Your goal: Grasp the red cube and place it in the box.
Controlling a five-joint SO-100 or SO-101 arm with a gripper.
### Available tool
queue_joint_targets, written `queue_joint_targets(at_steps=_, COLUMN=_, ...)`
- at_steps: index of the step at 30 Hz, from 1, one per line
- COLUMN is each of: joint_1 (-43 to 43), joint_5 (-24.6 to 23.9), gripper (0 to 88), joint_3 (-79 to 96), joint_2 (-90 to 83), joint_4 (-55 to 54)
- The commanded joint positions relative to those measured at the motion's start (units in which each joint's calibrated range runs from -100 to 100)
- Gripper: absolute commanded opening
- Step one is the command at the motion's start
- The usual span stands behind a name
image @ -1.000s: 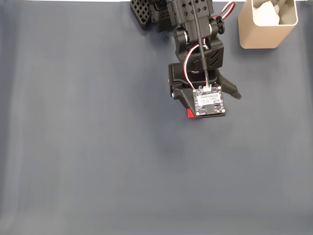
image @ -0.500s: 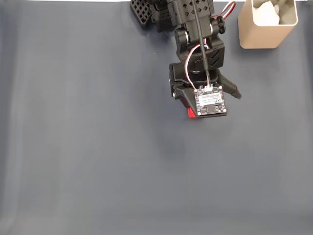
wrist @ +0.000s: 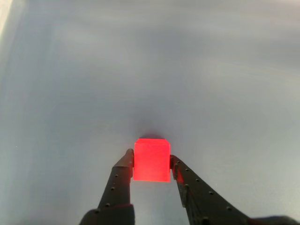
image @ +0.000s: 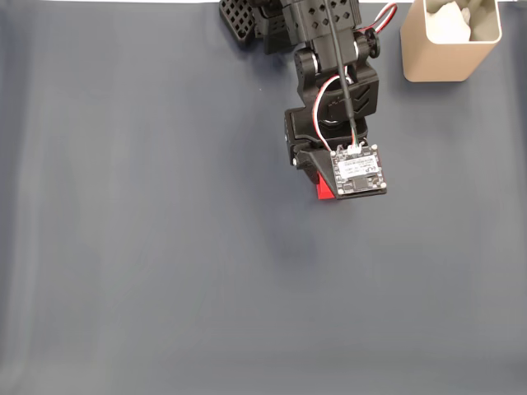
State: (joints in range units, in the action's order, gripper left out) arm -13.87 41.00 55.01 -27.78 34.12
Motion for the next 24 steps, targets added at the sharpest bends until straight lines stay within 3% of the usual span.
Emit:
queue_joint_targets(at_steps=1, joint_1=-0.5, joint_5=0.4, gripper=11.7, joint_3=-3.1, joint_2=0.2, joint_4=-0.8)
queue_joint_targets(at_steps=17, joint_1=-1.1, joint_5=2.2, gripper=3.7, joint_3=-4.4, joint_2=0.5, joint_4=0.2)
queue_joint_targets(at_steps=24, joint_1=-2.6, joint_5=4.9, gripper=2.3, joint_3=-10.3, joint_2=-7.8, joint_4=10.2)
